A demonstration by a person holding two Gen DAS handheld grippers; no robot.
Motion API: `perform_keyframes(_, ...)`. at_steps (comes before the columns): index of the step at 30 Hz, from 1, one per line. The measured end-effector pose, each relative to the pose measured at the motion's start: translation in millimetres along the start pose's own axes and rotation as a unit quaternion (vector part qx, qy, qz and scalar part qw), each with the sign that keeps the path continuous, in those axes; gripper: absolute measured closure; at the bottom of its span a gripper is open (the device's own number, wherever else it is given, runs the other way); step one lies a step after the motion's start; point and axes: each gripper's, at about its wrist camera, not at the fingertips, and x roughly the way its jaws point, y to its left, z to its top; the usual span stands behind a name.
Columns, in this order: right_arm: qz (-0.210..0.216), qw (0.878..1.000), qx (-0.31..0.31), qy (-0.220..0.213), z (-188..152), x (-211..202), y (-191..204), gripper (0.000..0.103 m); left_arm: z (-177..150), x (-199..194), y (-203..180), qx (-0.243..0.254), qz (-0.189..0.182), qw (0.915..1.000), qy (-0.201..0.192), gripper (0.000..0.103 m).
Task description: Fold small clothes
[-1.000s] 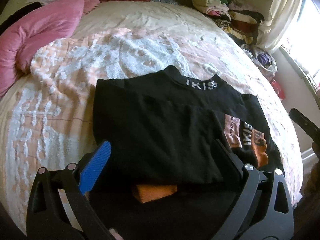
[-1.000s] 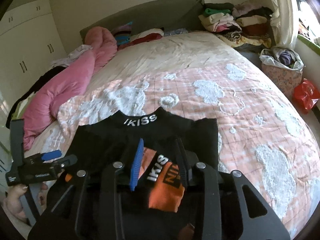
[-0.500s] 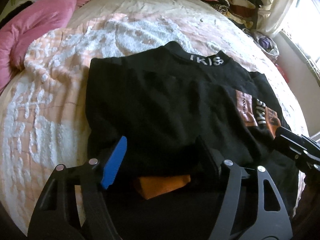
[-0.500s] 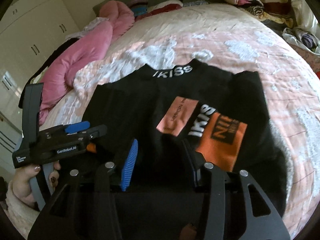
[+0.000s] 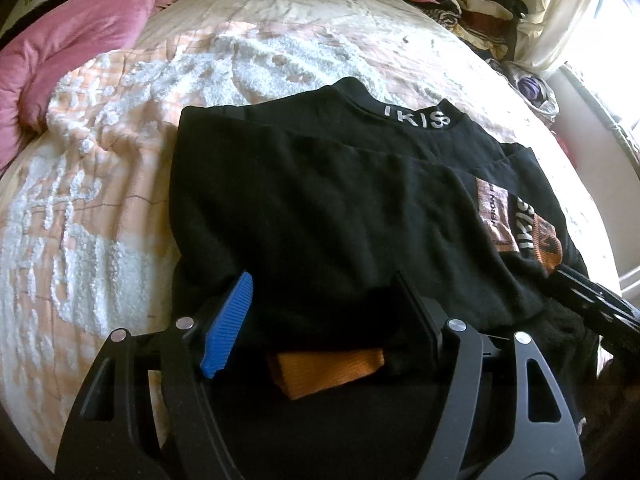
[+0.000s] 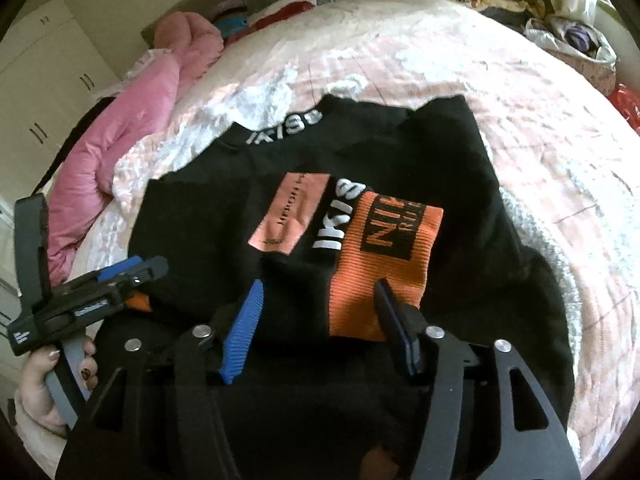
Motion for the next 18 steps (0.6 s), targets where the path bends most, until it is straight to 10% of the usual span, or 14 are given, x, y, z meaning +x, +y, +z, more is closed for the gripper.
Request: perform_keyframes(18,0.029,0.997,-0.006,-0.071,0.0,-69.2,18.6,0.014,-0.8,-65.3,-7.5,-0.001,0.001,0.9982,-0.060,0.020)
